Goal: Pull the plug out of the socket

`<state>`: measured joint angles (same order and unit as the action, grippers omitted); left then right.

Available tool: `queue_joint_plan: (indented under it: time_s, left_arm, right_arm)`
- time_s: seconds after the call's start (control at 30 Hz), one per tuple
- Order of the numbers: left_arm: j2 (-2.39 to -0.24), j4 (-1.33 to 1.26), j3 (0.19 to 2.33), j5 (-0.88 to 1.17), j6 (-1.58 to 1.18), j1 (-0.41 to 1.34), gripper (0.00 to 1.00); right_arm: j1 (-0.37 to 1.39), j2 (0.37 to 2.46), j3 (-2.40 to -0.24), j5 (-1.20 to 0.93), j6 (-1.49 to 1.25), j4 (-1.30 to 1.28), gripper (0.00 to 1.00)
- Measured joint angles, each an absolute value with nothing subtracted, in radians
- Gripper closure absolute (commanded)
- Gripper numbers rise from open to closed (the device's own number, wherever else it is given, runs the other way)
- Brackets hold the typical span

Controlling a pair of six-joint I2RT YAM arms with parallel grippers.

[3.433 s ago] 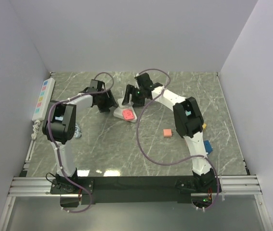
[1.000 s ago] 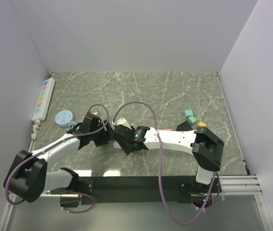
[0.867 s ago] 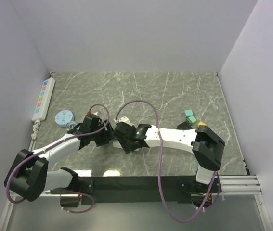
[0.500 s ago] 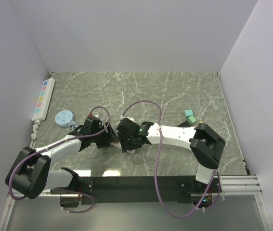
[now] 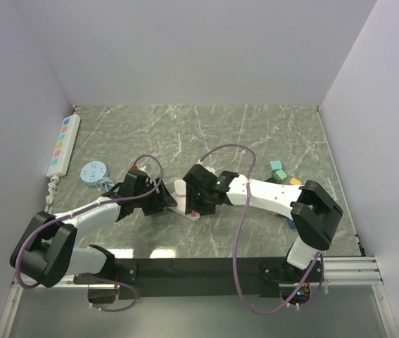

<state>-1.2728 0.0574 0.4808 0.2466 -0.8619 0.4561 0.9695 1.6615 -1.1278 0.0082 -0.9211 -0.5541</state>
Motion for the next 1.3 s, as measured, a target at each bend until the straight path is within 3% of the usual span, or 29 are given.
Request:
queue_joint_plan:
  time_s: [0.17,0.4,0.53,0.63,0.73,1.0,1.3]
  left_arm:
    - [-1.274,0.057,0.482,0.247,-0.862,0.456,0.28]
    - [-1.290,0.061,0.496,0.250,-0.859,0.457,0.28]
    - [-1.295,0.071,0.505,0.249,-0.858,0.457,0.28]
    - [-1.295,0.072,0.506,0.250,-0.858,0.458,0.29]
    - [-1.295,0.073,0.506,0.257,-0.859,0.460,0.29]
    - [-1.248,0.119,0.506,0.240,-0.925,0.493,0.25]
    - [-1.003,0.242,0.496,0.108,-1.059,0.499,0.25]
  right_arm:
    - [0.966,1.666,-1.215,0.073,-0.859,-0.679,0.29]
    - [0.966,1.742,-1.359,0.111,-0.688,-0.746,0.39]
    - [0.966,1.816,-1.397,0.103,-0.620,-0.760,0.53]
    - [0.966,1.859,-1.404,0.087,-0.591,-0.764,0.81]
    - [0.966,1.861,-1.399,0.086,-0.582,-0.762,1.00]
    - [0.899,1.784,-1.269,-0.053,-0.702,-0.641,1.00]
    - [0.868,1.730,-1.159,-0.177,-1.003,-0.476,1.00]
